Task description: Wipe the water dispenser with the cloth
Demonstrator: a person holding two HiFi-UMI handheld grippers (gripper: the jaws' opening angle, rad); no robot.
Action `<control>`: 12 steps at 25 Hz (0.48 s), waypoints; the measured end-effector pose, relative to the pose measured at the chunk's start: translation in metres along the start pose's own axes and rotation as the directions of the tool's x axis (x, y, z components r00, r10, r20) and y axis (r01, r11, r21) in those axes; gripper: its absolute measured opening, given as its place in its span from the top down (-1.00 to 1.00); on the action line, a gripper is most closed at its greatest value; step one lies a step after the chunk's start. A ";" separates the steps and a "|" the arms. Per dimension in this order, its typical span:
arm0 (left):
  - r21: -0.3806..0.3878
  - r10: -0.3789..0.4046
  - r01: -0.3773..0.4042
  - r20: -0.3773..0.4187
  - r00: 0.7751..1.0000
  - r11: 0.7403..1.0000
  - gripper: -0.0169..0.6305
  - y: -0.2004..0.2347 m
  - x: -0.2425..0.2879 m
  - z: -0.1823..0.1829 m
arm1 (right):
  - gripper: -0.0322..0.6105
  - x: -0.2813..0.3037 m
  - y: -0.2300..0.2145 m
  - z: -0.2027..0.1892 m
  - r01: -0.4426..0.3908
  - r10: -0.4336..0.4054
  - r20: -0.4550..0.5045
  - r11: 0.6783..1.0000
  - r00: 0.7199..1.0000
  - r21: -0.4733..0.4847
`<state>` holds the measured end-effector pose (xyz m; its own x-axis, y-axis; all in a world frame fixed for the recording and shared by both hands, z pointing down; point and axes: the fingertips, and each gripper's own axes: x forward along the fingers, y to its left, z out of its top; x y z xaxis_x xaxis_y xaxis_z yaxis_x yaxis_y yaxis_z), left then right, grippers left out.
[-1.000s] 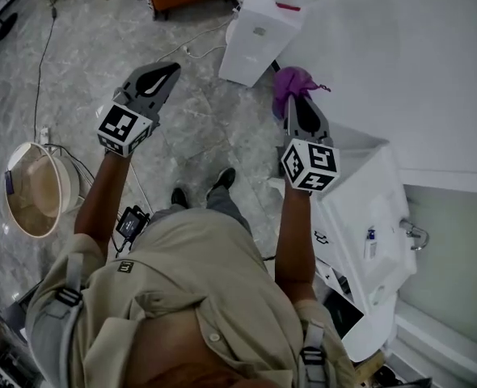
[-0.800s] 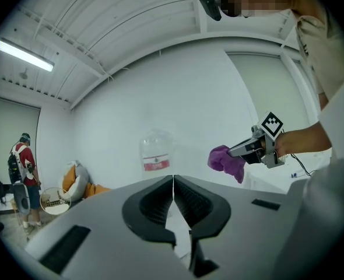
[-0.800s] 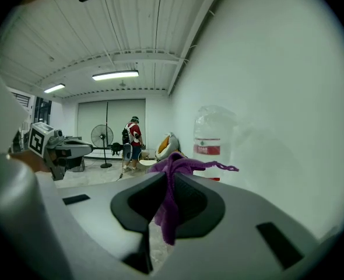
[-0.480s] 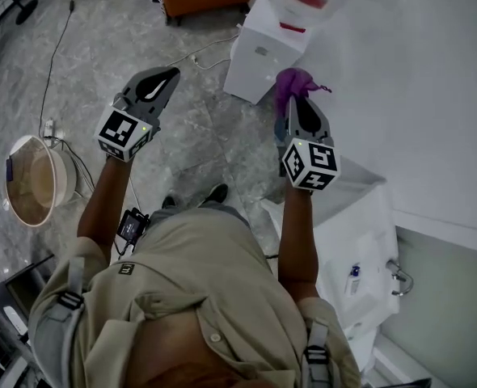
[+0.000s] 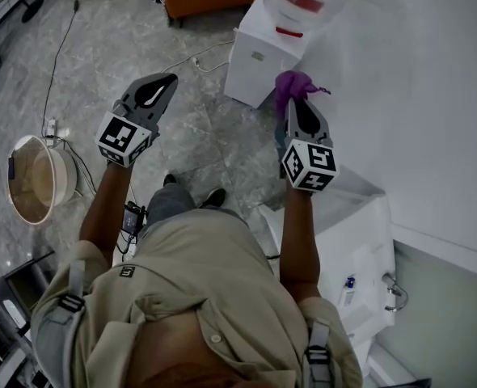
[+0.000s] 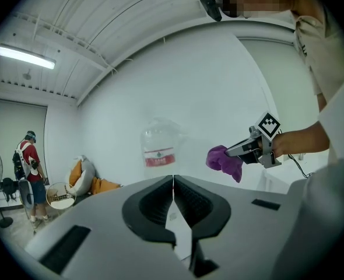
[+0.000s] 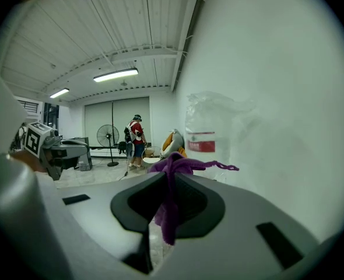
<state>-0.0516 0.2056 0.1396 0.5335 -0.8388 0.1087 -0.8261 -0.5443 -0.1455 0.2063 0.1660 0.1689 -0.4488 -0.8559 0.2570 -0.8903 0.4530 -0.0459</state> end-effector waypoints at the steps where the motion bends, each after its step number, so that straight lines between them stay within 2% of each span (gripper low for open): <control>1: -0.002 -0.005 0.005 -0.003 1.000 1.000 0.88 0.001 0.004 -0.002 | 0.73 0.002 -0.003 -0.003 0.004 -0.004 -0.005 1.000 1.000 0.005; 6: -0.014 -0.054 0.054 -0.015 0.998 0.998 0.88 0.012 0.037 -0.011 | 0.73 0.017 -0.020 -0.013 0.048 -0.047 -0.030 0.998 0.998 0.032; 12: -0.016 -0.164 0.164 0.005 0.986 0.986 0.88 0.033 0.095 -0.010 | 0.73 0.037 -0.038 -0.016 0.137 -0.134 -0.054 0.989 0.990 0.056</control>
<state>-0.0296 0.1083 0.1545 0.6630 -0.7380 0.1258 -0.7300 -0.6746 -0.1097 0.2246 0.1218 0.1957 -0.3206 -0.8941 0.3128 -0.9463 0.3169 -0.0640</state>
